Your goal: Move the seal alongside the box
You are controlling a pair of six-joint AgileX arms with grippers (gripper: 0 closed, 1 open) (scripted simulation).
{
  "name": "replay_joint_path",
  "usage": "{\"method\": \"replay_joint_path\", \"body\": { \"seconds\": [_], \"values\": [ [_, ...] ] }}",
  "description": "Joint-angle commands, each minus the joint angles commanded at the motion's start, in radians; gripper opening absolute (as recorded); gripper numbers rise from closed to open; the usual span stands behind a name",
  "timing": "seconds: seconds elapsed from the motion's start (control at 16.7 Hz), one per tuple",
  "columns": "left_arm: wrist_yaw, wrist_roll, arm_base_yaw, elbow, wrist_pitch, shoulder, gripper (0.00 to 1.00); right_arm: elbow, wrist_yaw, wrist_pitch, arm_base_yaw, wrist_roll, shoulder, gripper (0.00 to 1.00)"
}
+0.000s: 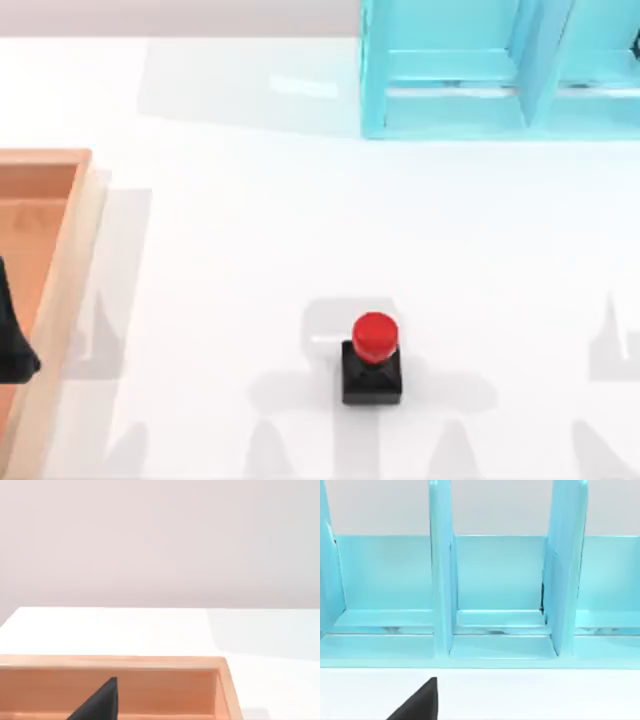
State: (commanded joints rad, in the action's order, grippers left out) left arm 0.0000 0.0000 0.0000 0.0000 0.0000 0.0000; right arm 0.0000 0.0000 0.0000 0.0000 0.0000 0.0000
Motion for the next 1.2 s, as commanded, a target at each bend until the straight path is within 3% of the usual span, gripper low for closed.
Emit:
{"method": "replay_joint_path", "body": {
  "seconds": [0.24, 0.48, 1.2],
  "values": [
    [-0.003, -0.012, -0.002, 0.015, -0.013, 0.024, 1.00, 0.000, 0.000, 0.000, 0.000, 0.000, 0.000, 1.00],
    [-0.020, -0.090, -0.020, 0.126, -0.108, 0.186, 1.00, 0.000, 0.000, 0.000, 0.000, 0.000, 0.000, 1.00],
    [-0.094, -0.518, -0.228, 0.857, -0.683, 1.122, 1.00, 0.000, 0.000, 0.000, 0.000, 0.000, 0.000, 1.00]
  ]
}}
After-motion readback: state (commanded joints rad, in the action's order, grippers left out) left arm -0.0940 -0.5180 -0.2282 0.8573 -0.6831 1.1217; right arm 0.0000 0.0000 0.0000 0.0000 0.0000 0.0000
